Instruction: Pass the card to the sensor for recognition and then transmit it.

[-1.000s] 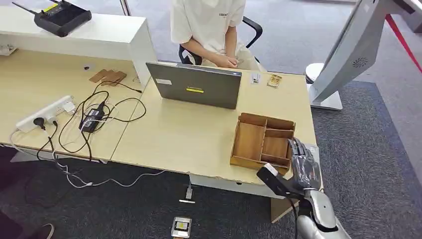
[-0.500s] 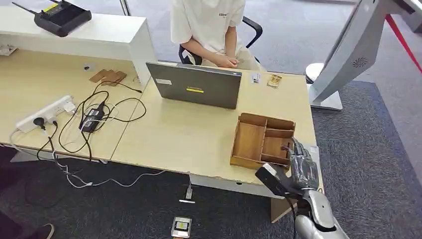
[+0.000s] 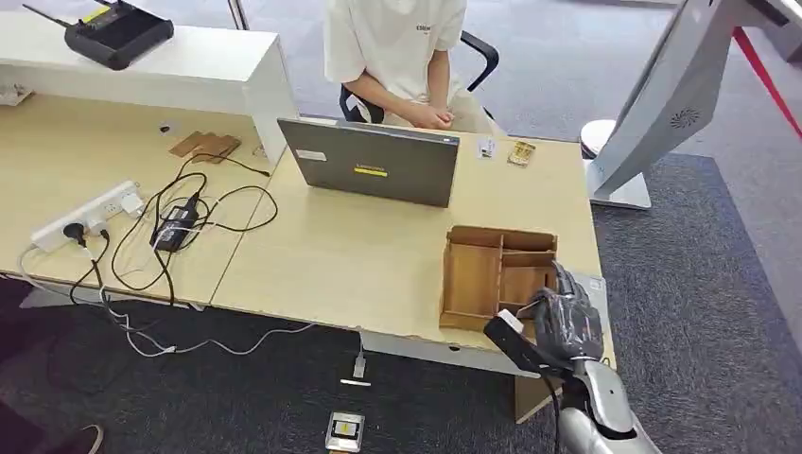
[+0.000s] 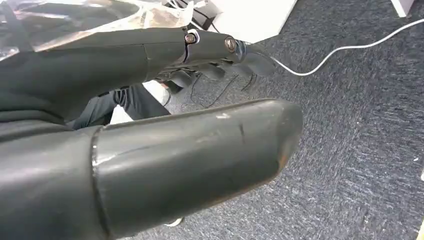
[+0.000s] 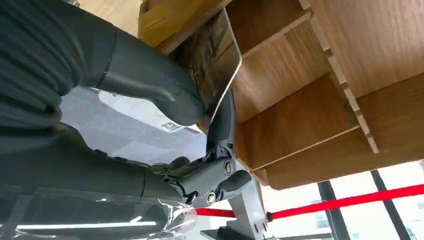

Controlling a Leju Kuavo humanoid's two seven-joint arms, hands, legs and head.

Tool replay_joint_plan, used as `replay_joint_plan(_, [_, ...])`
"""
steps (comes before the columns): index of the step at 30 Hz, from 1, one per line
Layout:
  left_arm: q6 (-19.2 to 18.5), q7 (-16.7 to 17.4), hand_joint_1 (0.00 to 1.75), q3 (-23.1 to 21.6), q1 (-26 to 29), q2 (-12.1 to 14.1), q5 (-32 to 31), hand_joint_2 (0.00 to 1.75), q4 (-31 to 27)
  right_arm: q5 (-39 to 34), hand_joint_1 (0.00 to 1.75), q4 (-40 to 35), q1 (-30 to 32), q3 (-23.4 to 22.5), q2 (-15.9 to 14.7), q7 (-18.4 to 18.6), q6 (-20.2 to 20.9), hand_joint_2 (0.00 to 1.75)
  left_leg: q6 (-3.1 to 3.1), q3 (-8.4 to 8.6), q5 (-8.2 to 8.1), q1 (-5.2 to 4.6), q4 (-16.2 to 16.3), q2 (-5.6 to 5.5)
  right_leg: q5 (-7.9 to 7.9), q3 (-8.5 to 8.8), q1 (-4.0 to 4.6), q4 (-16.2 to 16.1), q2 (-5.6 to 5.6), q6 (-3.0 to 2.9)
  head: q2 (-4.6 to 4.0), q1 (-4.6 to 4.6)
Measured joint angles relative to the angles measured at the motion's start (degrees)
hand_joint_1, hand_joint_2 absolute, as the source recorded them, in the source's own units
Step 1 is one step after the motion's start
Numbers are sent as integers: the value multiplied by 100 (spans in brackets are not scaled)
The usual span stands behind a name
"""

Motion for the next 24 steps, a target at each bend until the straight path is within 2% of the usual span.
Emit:
replay_joint_plan(3, [-9,15,0,0,-2,0,-2,0,0,2,166,0,6,0,-4,33,-7,175,0,0,0,0,0,0,0,0,0,-1,0,0,0,-2])
replay_joint_plan(7, [-9,30,0,0,-8,0,-42,0,0,22,162,0,13,-2,-7,64,-17,175,0,2,0,0,0,0,0,1,0,-1,0,0,0,-2])
replay_joint_plan(10, [-30,39,0,-2,-24,0,-63,0,0,44,175,0,22,-2,-7,81,-33,175,0,3,0,0,0,0,0,1,0,-1,0,0,0,-2])
replay_joint_plan(14, [-35,39,0,0,-48,0,-72,0,0,101,175,-2,40,-11,-9,98,-88,175,0,3,0,0,0,0,0,3,0,-1,0,0,0,-2])
replay_joint_plan(24, [-41,28,0,-2,-54,0,-142,0,2,173,175,-582,-136,-352,-68,103,-660,175,0,4,0,-1,1,1,1,4,-2,0,0,0,0,-2])
